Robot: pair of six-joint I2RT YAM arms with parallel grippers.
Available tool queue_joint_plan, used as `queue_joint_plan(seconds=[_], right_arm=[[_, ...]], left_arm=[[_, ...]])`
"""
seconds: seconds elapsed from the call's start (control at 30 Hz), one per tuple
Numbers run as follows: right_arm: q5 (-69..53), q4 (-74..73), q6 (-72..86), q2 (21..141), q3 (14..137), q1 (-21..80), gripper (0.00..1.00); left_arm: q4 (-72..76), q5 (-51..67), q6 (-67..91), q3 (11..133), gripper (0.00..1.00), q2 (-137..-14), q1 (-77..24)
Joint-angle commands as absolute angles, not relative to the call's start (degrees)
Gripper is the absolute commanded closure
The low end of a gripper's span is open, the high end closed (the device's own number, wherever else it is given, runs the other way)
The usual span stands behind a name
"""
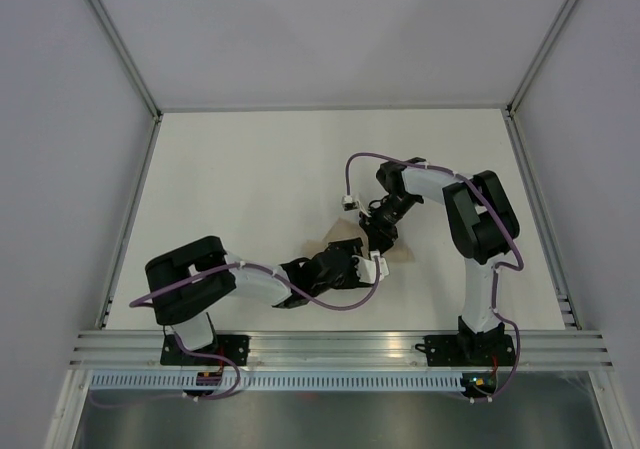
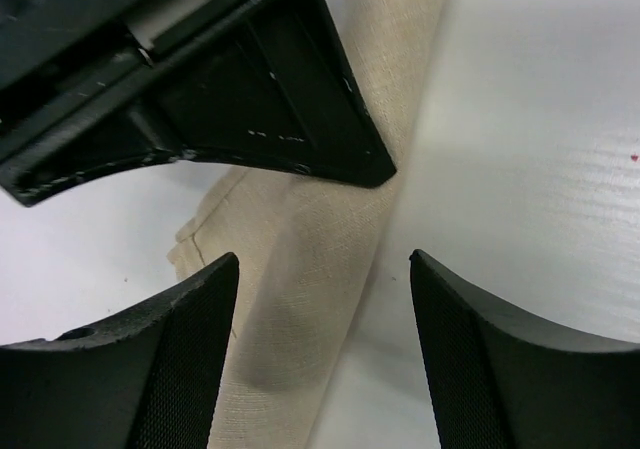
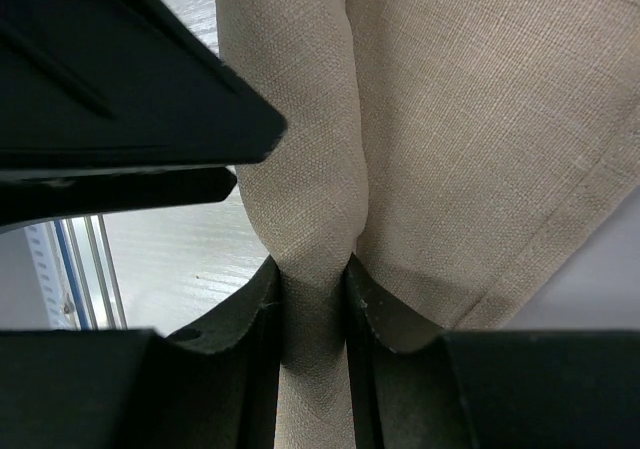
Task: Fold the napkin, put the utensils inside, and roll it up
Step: Roll the napkin at the center of the board.
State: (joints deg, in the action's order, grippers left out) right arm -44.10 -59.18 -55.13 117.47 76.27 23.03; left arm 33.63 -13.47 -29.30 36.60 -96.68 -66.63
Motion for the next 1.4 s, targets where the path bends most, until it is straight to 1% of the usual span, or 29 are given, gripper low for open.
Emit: queue_joint_plan(seconds=[0.0, 0.13, 0.23, 0.27, 0.33, 0.37, 0.43, 0.47, 0.53, 0.57, 0.63, 0.67, 0.73, 0.77, 0.8, 0.87, 0.9, 1.17, 1.27, 1.37], right_arm=[[-38.9, -58.2, -57.5, 121.4, 75.0, 23.1, 0.71], [-39.2, -58.5, -57.6, 121.9, 75.4, 22.9, 0.72], [-39.5, -58.6, -57.7, 121.9, 75.4, 22.9, 0.71], [-39.5, -58.8, -57.7, 122.0, 75.4, 22.9, 0.72], [-39.6, -58.9, -57.7, 122.2, 75.5, 22.8, 0.72], [-39.6, -59.0, -57.7, 122.3, 75.6, 22.8, 0.72], [-39.7, -59.0, -57.7, 122.3, 75.6, 22.8, 0.72], [-39.8, -59.0, -57.7, 122.3, 75.6, 22.8, 0.72], [-40.2, -59.0, -57.7, 122.0, 75.5, 22.8, 0.71], [-40.3, -59.0, -57.6, 121.9, 75.6, 22.8, 0.71], [-40.7, -58.9, -57.3, 121.6, 75.5, 22.8, 0.7], [-40.7, -58.5, -56.7, 121.2, 75.5, 22.8, 0.7], [-40.8, -57.6, -55.6, 120.2, 75.1, 22.8, 0.69], [-40.9, -56.8, -54.7, 119.8, 75.0, 22.6, 0.67], [-40.9, -56.3, -54.3, 118.6, 74.6, 22.5, 0.62], [-41.0, -55.4, -53.3, 117.3, 74.3, 22.4, 0.56], [-41.0, -55.1, -52.7, 115.9, 73.9, 22.2, 0.45], [-41.0, -51.9, -47.8, 111.4, 73.8, 20.9, 0.39], [-41.3, -50.9, -46.4, 109.9, 73.7, 20.2, 0.33], [-41.5, -48.8, -44.7, 108.1, 72.6, 19.3, 0.31]], left_arm=[[32.5, -14.8, -33.2, 38.9, 0.27, -98.9, -66.8], [31.6, -16.0, -33.0, 38.9, 0.33, -101.1, -66.2], [30.1, -15.5, -30.9, 39.5, 0.42, -102.6, -65.4], [29.0, -14.9, -29.7, 39.8, 0.48, -102.7, -65.0], [27.9, -13.9, -27.8, 40.3, 0.55, -102.9, -64.1], [27.0, -13.3, -27.1, 40.9, 0.6, -102.9, -63.8], [24.1, -11.9, -25.2, 41.7, 0.66, -103.1, -63.2], [23.2, -11.4, -24.6, 42.6, 0.72, -103.3, -63.0], [20.2, -9.9, -23.2, 43.6, 0.78, -103.6, -62.5], [18.9, -9.2, -21.9, 44.9, 0.84, -103.7, -62.3], [15.2, -6.9, -21.0, 46.0, 0.91, -104.2, -61.8], [14.4, -6.0, -20.3, 46.5, 0.96, -104.2, -61.6], [13.3, -3.1, -19.4, 46.6, 0.98, -104.2, -61.0], [13.0, -2.2, -19.1, 46.8, 0.98, -104.1, -60.6], [12.7, -1.3, -18.7, 46.8, 0.98, -104.0, -59.9], [12.0, 1.9, -17.7, 46.9, 0.98, -103.7, -59.1], [11.7, 2.7, -17.3, 47.0, 0.98, -103.6, -58.1], [8.1, 11.9, -15.2, 48.9, 0.98, -104.0, -53.9], [6.9, 13.9, -14.9, 49.5, 0.98, -104.4, -52.7], [6.2, 15.8, -14.6, 50.0, 0.98, -104.7, -51.9]])
